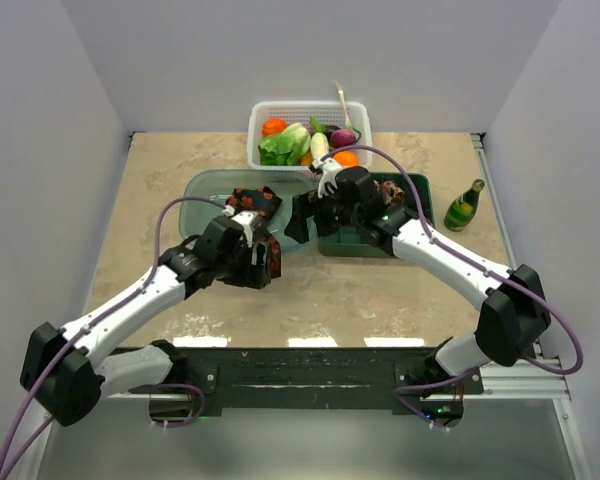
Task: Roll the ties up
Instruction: Pick up the tie from the bin.
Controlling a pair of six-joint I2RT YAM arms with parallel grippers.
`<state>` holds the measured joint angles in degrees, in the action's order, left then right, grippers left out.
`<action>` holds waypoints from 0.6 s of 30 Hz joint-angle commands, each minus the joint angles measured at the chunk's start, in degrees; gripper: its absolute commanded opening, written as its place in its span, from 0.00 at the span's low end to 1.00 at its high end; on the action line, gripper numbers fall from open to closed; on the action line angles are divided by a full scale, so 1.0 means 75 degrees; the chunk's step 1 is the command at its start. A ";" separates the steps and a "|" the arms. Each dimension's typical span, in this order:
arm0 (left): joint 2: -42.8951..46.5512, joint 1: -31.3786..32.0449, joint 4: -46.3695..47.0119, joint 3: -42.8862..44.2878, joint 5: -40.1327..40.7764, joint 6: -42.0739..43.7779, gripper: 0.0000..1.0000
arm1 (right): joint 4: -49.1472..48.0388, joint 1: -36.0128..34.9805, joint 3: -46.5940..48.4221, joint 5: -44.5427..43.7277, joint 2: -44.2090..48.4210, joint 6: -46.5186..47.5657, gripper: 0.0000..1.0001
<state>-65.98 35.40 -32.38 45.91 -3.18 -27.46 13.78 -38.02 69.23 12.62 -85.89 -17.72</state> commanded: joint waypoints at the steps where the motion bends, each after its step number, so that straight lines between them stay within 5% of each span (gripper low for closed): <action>1: 0.1119 0.0027 -0.0216 -0.0203 0.0201 -0.0228 0.83 | -0.0524 -0.0297 -0.0661 0.0145 0.0518 -0.0672 0.99; 9: 0.2258 0.0015 -0.0090 -0.0730 0.1127 -0.1259 0.89 | -0.1802 -0.1000 -0.2104 -0.0031 0.0729 -0.1704 0.99; 13: 0.2188 0.0003 0.1570 -0.1653 0.0811 -0.1798 0.89 | -0.2492 -0.1188 -0.2410 0.0016 0.0285 -0.2113 0.99; 18: 0.2023 -0.0032 0.2021 -0.1821 0.1161 -0.1905 0.89 | -0.3383 -0.1235 -0.2434 0.0215 -0.0266 -0.2349 0.99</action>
<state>-50.52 35.38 -24.49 32.34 3.11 -39.11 -2.48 -47.16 51.07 13.06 -85.60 -32.10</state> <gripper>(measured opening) 0.891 0.986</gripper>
